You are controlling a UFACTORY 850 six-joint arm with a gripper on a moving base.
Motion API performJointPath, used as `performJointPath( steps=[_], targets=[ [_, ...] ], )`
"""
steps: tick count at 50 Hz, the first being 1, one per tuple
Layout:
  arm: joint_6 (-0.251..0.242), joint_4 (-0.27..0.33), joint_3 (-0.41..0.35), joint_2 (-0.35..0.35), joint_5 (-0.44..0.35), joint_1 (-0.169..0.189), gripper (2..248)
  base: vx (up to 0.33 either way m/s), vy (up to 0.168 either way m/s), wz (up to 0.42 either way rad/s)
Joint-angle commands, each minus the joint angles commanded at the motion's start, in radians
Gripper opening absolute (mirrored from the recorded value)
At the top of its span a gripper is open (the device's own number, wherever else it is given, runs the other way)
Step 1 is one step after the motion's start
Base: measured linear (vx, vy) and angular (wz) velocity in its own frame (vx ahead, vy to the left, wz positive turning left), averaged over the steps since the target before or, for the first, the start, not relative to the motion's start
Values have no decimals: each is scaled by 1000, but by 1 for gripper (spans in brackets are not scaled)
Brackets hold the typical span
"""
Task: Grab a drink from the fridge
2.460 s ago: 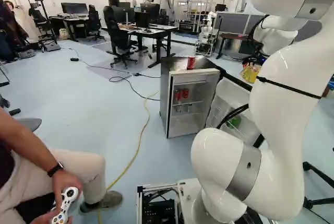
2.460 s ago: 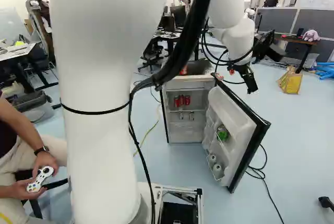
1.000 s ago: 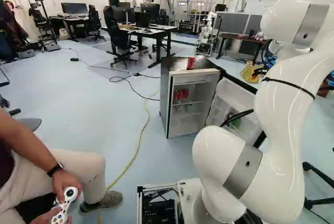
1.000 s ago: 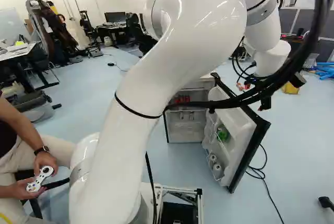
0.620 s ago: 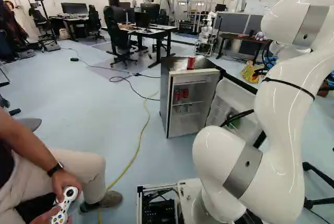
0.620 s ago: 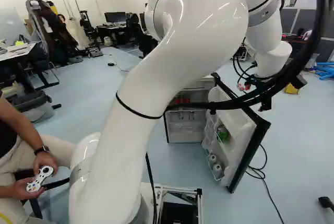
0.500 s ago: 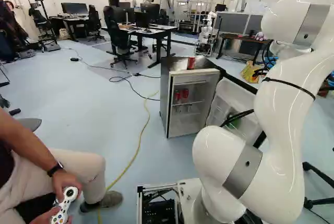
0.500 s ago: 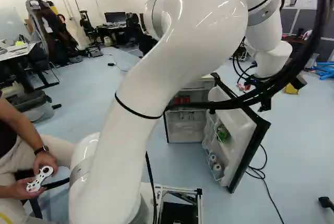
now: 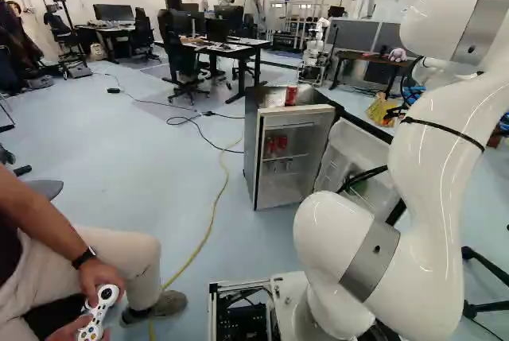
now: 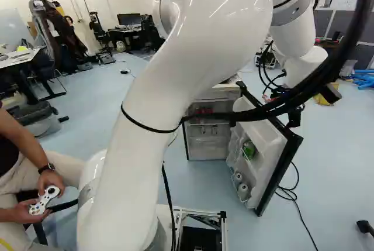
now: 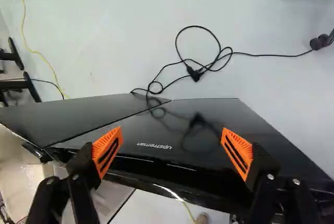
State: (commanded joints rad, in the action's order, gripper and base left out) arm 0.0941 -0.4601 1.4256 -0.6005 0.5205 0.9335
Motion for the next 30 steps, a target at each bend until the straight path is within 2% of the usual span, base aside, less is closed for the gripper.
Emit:
performJointPath(
  steps=[30],
  targets=[
    [0,0,-94,65,43,-19,247,0,0,0]
  ],
)
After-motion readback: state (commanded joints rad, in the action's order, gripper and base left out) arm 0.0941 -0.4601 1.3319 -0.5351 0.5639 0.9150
